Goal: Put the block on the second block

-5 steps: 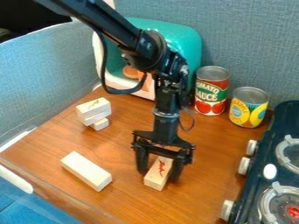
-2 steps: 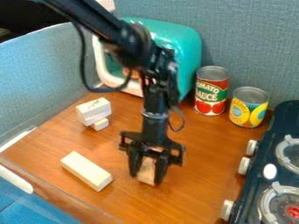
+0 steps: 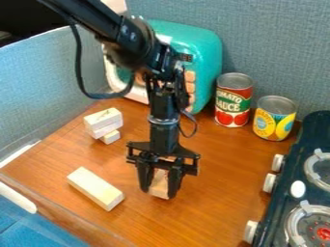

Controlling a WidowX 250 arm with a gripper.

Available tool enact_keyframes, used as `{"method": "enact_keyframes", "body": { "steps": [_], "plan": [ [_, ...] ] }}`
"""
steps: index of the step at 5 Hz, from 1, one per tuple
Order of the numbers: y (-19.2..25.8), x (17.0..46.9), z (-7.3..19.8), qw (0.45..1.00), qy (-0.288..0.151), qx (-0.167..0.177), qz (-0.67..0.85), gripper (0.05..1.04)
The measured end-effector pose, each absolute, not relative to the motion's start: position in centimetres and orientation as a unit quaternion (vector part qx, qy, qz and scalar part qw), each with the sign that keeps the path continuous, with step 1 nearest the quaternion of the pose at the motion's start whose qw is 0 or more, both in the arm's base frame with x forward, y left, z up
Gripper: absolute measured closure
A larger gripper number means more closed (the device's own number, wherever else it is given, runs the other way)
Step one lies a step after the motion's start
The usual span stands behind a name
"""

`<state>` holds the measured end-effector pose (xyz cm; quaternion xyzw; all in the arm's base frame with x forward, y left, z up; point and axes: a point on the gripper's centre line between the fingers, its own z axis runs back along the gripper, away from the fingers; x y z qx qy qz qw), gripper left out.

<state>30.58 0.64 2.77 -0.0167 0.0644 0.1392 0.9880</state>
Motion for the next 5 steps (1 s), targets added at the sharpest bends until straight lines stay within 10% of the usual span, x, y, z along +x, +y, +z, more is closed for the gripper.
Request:
{"method": "enact_keyframes", "body": {
  "steps": [2, 5],
  "plan": [
    [3.4, 27.5, 11.8, 0.973, 0.046, 0.042, 0.222, 0.51],
    [6.2, 27.9, 8.3, 0.969, 0.103, 0.05, 0.218, 0.51]
  ]
}}
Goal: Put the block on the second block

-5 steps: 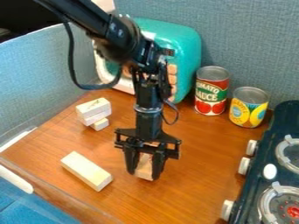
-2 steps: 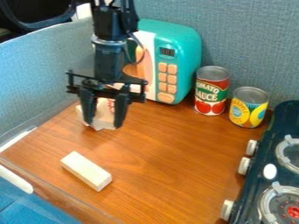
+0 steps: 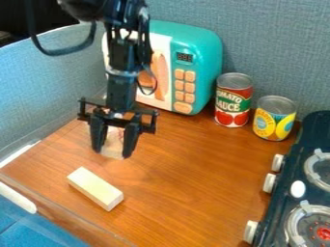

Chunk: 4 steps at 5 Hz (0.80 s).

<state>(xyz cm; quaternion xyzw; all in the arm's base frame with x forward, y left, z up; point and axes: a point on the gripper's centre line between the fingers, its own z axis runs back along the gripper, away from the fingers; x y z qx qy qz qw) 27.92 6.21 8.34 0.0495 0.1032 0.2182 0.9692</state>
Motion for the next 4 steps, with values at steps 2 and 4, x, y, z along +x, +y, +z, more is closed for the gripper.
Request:
{"method": "enact_keyframes", "body": {
  "steps": [2, 4],
  "plan": [
    [7.8, 30.5, 6.1, 0.971, 0.108, 0.019, 0.211, 0.51],
    [8.8, 31.8, 3.4, 0.969, 0.105, -0.02, 0.222, 0.51]
  ]
}}
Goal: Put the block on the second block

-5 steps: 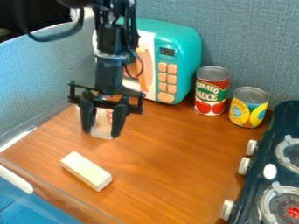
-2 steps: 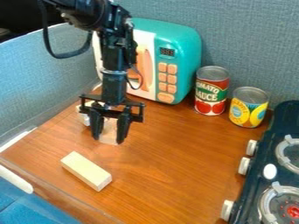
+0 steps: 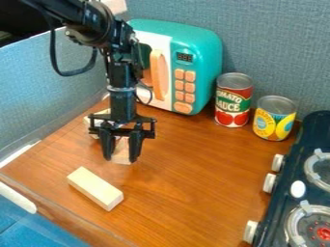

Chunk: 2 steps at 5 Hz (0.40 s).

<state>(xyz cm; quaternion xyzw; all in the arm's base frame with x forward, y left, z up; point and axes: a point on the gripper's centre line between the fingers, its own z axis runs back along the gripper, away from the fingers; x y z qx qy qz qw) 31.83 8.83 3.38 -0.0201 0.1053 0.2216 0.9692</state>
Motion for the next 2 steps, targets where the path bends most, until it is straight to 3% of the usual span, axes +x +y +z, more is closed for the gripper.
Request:
{"method": "enact_keyframes", "body": {
  "steps": [2],
  "plan": [
    [9.0, 33.0, 1.0, 0.968, 0.121, -0.029, 0.219, 0.51]
  ]
}}
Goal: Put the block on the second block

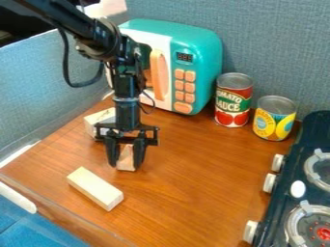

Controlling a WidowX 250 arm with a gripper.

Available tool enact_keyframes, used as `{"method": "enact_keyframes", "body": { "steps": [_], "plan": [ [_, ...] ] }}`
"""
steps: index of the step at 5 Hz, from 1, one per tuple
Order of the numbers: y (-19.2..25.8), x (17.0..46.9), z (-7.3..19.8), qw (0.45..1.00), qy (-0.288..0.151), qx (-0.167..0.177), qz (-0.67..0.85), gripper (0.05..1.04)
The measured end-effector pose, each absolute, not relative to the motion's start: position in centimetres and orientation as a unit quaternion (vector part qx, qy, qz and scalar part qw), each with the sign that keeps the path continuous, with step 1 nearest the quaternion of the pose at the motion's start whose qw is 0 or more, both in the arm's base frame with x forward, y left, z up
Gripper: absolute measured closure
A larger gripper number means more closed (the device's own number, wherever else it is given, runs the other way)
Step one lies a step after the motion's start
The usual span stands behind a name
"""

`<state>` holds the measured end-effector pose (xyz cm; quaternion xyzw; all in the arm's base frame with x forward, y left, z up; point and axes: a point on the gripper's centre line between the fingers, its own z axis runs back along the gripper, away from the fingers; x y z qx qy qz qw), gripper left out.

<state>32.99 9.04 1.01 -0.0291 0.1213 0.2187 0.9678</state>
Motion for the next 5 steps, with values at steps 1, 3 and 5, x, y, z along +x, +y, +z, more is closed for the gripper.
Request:
{"method": "enact_keyframes", "body": {
  "steps": [1, 3, 5],
  "plan": [
    [8.9, 33.3, 1.1, 0.968, 0.12, -0.033, 0.22, 0.448],
    [7.4, 32.3, 3.0, 0.973, 0.111, -0.004, 0.204, 0.079],
    [4.2, 29.4, 11.9, 0.984, 0.016, 0.054, 0.168, 0.083]
  ]
}}
